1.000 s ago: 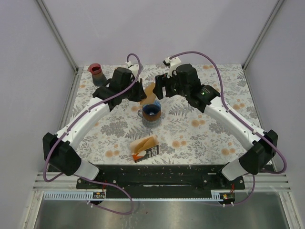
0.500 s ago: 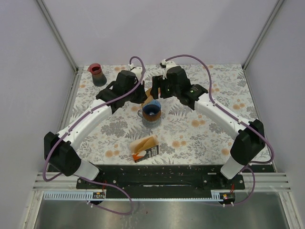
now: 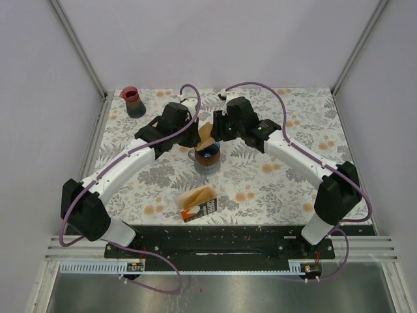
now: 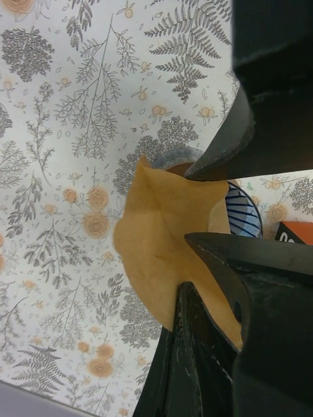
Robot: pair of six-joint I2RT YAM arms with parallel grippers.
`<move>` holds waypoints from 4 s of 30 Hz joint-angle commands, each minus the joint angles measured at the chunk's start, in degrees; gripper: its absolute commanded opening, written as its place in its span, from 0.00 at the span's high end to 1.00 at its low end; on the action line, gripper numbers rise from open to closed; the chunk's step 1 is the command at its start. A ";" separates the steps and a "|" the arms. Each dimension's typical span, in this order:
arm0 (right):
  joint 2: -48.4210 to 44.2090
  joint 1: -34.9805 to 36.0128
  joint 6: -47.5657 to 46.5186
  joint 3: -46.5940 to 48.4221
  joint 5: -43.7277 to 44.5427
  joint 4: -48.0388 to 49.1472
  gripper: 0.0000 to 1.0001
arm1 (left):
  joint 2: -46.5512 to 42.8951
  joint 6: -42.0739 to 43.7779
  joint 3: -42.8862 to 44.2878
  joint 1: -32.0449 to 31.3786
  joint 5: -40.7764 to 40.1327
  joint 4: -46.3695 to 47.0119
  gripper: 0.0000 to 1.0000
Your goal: Place the coffee filter in the dripper
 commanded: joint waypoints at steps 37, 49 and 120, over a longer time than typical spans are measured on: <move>-2.90 0.08 -9.83 5.31 -13.24 2.52 0.66 | -0.38 2.03 -3.24 1.35 2.88 5.46 1.00; 5.10 0.00 -9.91 6.45 -11.23 -4.33 1.00 | -1.08 2.21 -2.98 1.53 2.27 5.11 0.87; 31.21 7.64 -21.34 29.39 -3.31 -31.94 1.00 | -5.74 -9.13 -11.24 11.72 19.05 5.82 0.56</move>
